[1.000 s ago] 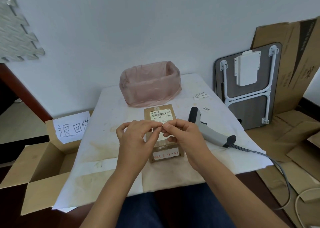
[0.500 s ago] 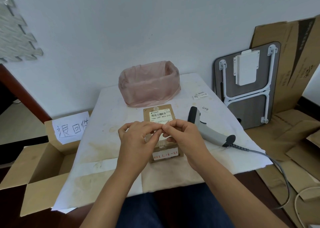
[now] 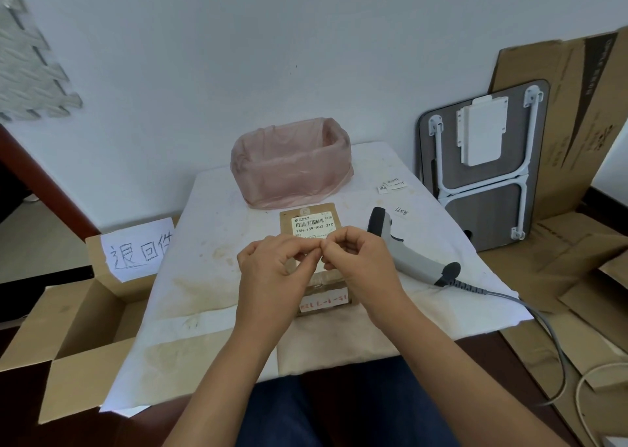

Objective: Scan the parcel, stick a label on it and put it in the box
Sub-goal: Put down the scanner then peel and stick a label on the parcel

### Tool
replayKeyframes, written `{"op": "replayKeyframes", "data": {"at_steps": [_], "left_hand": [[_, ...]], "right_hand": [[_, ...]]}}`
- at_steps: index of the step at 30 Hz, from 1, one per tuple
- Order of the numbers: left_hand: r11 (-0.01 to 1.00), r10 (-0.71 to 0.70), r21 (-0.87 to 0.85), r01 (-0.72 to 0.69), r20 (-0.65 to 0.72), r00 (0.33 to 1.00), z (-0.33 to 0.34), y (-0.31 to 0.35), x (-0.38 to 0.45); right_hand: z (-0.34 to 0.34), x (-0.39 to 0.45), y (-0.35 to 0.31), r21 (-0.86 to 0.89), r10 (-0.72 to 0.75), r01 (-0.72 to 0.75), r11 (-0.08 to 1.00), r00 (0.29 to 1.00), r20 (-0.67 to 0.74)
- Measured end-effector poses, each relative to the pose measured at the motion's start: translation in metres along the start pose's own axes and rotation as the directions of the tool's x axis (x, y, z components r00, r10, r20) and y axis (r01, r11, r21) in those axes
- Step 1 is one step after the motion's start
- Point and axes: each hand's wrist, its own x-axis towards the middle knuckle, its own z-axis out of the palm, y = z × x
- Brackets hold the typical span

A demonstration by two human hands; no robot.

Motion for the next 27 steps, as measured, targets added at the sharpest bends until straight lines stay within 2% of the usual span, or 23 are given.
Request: {"op": "replayKeyframes", "data": {"at_steps": [5,8,19,27], "left_hand": [[0.973,0.103,0.207,-0.101,0.000,0.995,0.0015,0.0026,-0.0005],[0.959,0.138,0.249,-0.131,-0.008,0.990,0.0033,0.0018,0.0003],[0.979,0.098,0.182,-0.089,-0.043,0.994,0.0073,-0.0007,-0.0020],[0.985,0.067,0.160,-0.058,-0.054,0.996,0.0060,-0.0013,-0.0019]], "right_hand": [[-0.0009,-0.0005,-0.0024,0.015,0.010,-0.010,1.000,1.000,-0.002],[-0.0012,-0.0005,-0.0058,0.030,0.012,-0.012,0.999,1.000,0.001],[-0.0021,-0.0001,-0.0066,0.002,0.012,-0.012,1.000,1.000,-0.008],[-0.0021,0.0001,-0.0040,0.058,-0.003,0.002,0.998,1.000,0.027]]}}
